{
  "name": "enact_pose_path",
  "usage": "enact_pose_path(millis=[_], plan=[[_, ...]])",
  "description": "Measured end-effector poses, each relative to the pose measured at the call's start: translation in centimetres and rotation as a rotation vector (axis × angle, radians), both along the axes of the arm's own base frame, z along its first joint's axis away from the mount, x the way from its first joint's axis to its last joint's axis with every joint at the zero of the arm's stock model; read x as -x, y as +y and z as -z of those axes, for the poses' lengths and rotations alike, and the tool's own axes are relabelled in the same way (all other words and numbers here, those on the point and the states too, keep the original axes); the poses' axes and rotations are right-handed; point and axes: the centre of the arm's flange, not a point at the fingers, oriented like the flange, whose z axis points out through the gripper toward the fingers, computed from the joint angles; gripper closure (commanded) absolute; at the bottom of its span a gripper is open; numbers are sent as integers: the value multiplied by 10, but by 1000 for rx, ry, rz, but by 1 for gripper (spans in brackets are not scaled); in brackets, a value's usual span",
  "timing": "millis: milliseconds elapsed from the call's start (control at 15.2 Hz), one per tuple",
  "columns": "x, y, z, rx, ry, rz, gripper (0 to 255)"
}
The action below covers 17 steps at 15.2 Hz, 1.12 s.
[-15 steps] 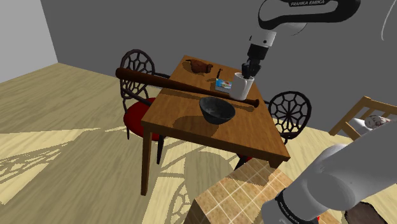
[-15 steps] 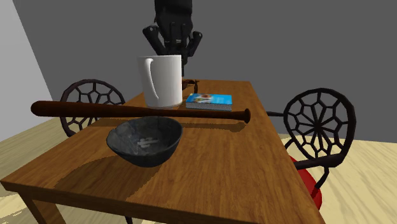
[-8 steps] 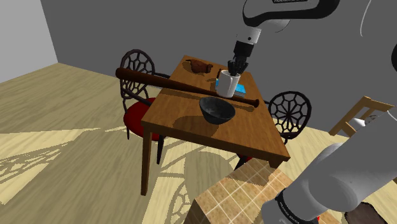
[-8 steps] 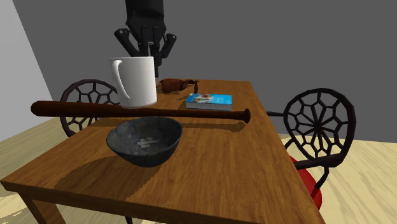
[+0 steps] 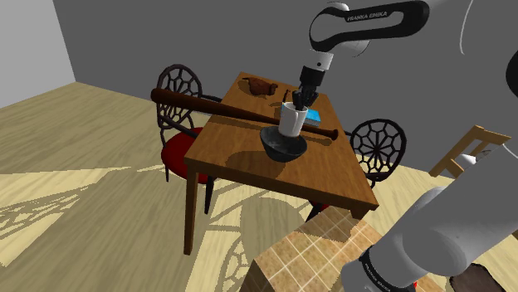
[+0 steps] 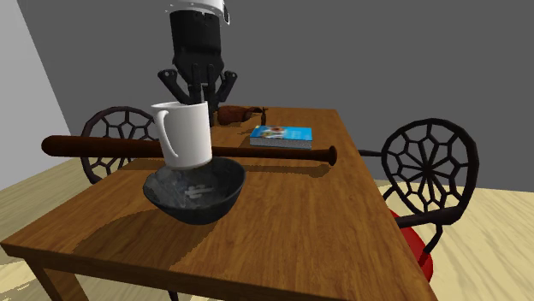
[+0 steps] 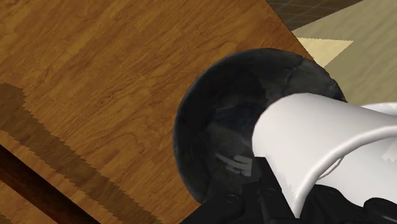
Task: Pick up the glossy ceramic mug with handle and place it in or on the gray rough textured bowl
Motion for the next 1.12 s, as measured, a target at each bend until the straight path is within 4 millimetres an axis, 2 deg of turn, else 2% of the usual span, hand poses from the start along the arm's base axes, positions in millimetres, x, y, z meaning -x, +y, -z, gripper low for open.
enact_pose_path(millis=[462,858,924,1122], plan=[[1,-1,37,0,0,0,255],[1,-1,41,0,0,0,255],[1,-1,41,0,0,0,0],[1,-1,41,0,-1,0,0]])
